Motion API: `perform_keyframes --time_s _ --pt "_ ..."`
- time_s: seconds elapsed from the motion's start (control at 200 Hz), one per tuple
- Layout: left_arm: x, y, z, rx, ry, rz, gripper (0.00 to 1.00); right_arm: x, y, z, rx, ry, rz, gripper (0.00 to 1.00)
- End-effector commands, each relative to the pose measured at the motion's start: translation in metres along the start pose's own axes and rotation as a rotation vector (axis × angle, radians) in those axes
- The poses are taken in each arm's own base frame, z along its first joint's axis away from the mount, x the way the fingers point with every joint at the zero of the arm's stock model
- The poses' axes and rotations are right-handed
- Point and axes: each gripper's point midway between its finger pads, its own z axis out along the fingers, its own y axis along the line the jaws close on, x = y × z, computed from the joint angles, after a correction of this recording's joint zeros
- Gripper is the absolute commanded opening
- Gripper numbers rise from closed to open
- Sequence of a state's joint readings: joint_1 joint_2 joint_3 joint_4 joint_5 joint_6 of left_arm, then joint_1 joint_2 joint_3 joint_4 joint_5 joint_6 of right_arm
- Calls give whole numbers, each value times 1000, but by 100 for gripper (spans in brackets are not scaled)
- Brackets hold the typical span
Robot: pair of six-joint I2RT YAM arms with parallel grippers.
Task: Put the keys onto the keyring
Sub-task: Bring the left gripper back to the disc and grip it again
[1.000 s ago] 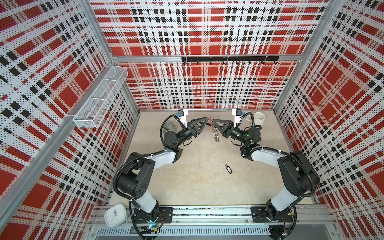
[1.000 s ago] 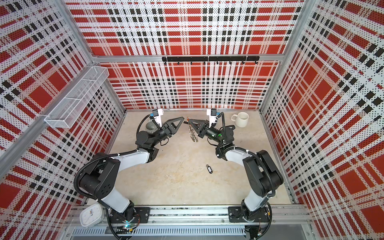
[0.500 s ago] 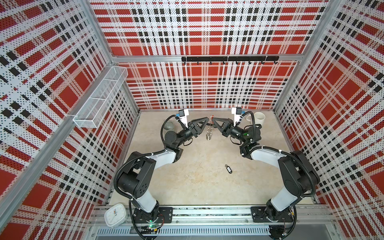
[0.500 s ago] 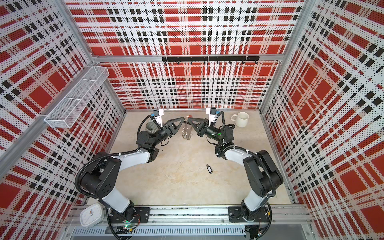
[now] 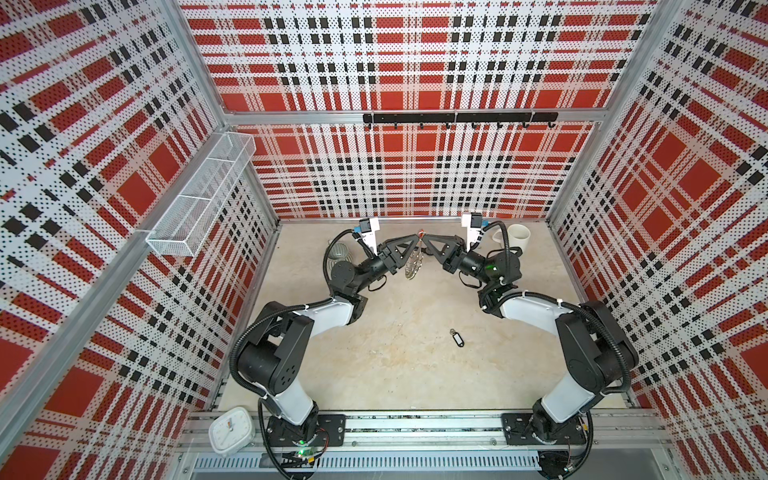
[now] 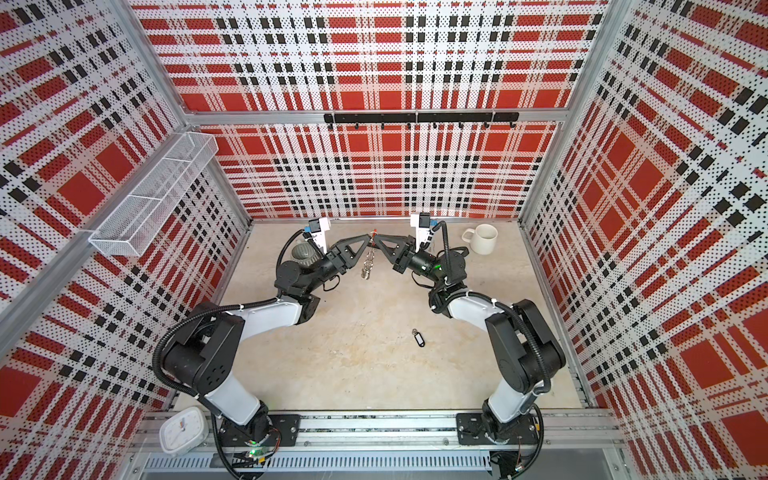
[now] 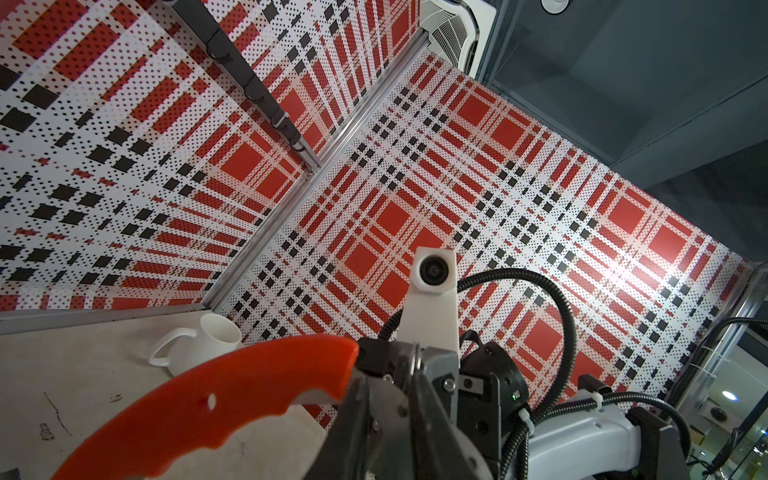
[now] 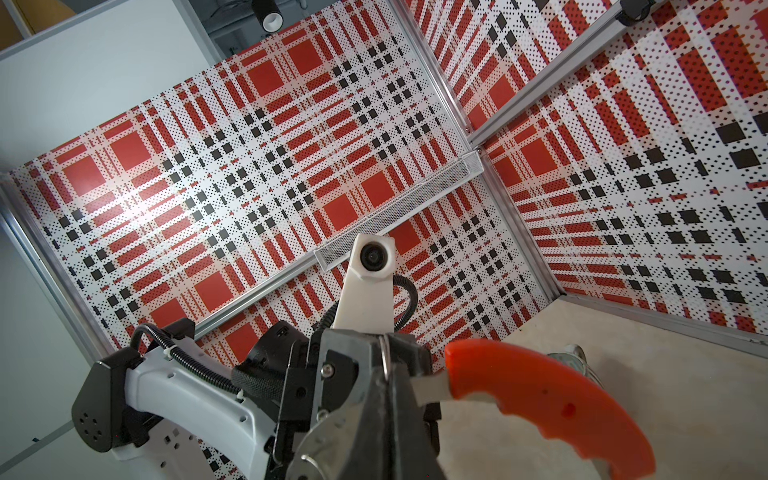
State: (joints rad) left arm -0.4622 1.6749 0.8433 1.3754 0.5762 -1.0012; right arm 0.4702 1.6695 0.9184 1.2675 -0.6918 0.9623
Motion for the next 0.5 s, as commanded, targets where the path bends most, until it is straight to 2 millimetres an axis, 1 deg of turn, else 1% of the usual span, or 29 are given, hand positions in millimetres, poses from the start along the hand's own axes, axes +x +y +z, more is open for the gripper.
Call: perform_keyframes --time_s 0.0,0.105,0.18,0.296,0.436,0.496 --pt "-3 -10 7 38 0 25 22 -7 15 7 -52 -19 -25 0" --pt "-4 -11 7 42 2 27 20 -5 15 7 -53 -17 -22 0" --pt "-3 -12 7 47 7 31 16 -5 15 7 -53 -16 -21 0" --pt "-2 -13 7 49 11 39 6 -4 14 9 -53 -14 -17 0" --pt "-2 -11 5 33 5 41 0 -1 11 9 -39 -3 -16 0" --pt "-1 -7 4 10 6 41 0 1 8 9 -23 3 -19 0"
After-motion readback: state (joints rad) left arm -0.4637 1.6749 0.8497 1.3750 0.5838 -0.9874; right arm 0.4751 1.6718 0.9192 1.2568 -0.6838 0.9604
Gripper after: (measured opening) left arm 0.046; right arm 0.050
